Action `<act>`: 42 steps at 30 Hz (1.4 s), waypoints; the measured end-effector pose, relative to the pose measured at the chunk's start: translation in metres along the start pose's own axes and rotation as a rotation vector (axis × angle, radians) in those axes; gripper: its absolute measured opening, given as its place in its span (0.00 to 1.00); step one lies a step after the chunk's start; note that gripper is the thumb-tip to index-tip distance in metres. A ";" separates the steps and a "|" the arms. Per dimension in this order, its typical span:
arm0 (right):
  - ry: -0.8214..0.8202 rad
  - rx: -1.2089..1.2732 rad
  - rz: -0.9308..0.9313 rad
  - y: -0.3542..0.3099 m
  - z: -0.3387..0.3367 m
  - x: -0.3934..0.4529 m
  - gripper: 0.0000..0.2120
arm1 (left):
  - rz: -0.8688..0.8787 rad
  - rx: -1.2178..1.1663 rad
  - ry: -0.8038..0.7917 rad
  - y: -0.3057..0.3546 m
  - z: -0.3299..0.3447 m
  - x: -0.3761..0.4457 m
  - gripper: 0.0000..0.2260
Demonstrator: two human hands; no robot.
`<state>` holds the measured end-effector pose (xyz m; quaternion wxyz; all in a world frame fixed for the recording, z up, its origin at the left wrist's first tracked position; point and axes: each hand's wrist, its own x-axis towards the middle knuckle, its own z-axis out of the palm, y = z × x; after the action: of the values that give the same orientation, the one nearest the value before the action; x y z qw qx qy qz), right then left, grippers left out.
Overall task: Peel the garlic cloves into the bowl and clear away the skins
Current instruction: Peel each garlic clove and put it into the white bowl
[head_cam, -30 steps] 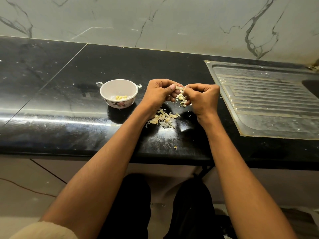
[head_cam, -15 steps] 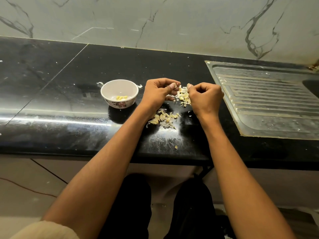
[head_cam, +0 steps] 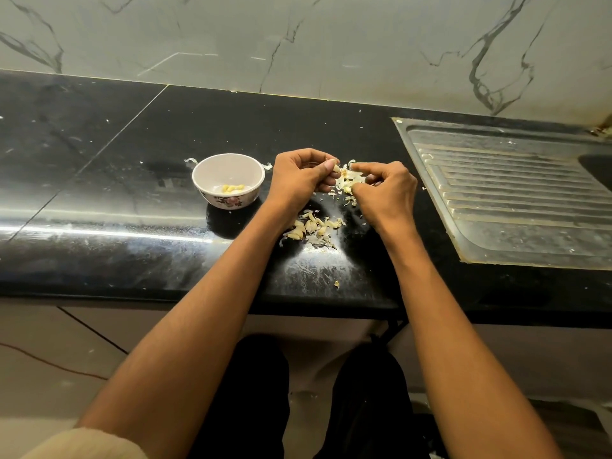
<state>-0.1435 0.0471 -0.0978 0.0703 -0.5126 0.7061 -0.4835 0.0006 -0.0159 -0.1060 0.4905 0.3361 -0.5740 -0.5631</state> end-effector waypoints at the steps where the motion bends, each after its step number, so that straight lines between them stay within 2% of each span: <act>1: 0.016 -0.001 -0.007 0.001 0.000 0.001 0.12 | 0.001 0.006 -0.003 0.000 0.000 0.000 0.04; 4: 0.082 -0.002 -0.003 0.001 0.000 0.000 0.05 | 0.004 0.021 -0.001 -0.001 -0.001 0.001 0.04; 8: 0.043 -0.001 -0.026 0.002 0.001 -0.001 0.15 | 0.012 0.044 0.007 -0.003 0.000 0.002 0.04; 12: 0.073 0.099 -0.126 -0.001 0.004 -0.002 0.05 | 0.042 0.100 0.000 -0.004 -0.001 0.002 0.03; 18: 0.057 0.067 -0.252 -0.002 0.005 -0.006 0.04 | 0.063 0.137 -0.015 -0.008 -0.002 0.004 0.03; 26: 0.055 0.033 -0.298 -0.001 0.003 -0.006 0.05 | 0.090 0.177 -0.068 -0.008 0.000 0.003 0.09; 42: 0.061 0.049 -0.300 -0.003 0.003 -0.007 0.03 | 0.187 0.363 -0.005 -0.006 0.002 -0.002 0.08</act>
<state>-0.1366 0.0506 -0.1002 -0.0116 -0.5953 0.6115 -0.5211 -0.0020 -0.0144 -0.1118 0.4706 0.3629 -0.6959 -0.4033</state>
